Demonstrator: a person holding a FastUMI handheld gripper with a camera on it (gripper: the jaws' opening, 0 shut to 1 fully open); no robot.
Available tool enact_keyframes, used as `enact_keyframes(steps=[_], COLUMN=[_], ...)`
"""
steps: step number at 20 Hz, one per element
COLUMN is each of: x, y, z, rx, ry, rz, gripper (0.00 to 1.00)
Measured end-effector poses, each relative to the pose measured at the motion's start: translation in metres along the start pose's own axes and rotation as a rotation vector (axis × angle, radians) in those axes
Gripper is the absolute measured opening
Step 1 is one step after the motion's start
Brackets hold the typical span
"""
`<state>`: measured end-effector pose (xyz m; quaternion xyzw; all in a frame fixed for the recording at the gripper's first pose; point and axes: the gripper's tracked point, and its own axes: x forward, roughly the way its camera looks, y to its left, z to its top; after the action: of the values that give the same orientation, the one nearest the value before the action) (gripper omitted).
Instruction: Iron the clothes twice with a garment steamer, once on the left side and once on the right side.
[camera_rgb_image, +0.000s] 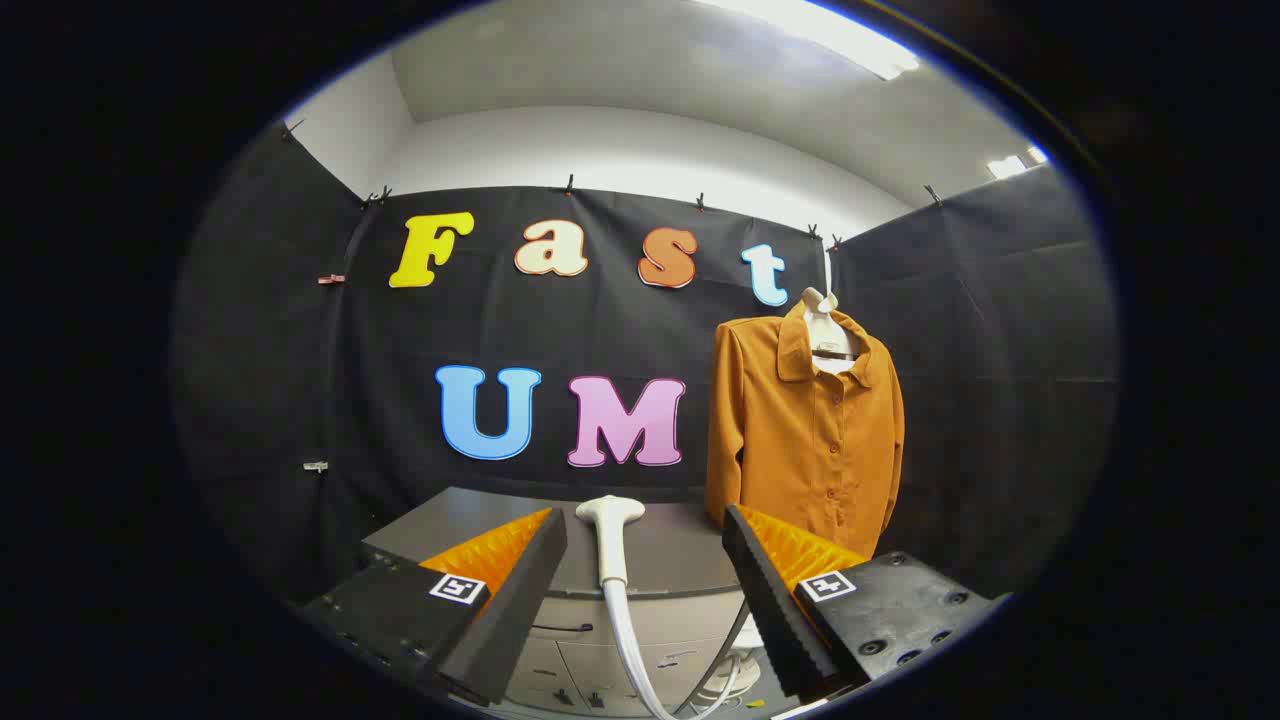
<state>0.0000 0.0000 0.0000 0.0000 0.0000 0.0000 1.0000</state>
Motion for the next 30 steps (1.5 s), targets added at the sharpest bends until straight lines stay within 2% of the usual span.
enact_keyframes(steps=[21,30], x=[0.006,0.002], y=[0.009,0.030], z=[-0.006,-0.015], rx=[0.007,0.006], ry=[0.034,0.063], rz=[-0.010,-0.032], gripper=[0.98,0.98])
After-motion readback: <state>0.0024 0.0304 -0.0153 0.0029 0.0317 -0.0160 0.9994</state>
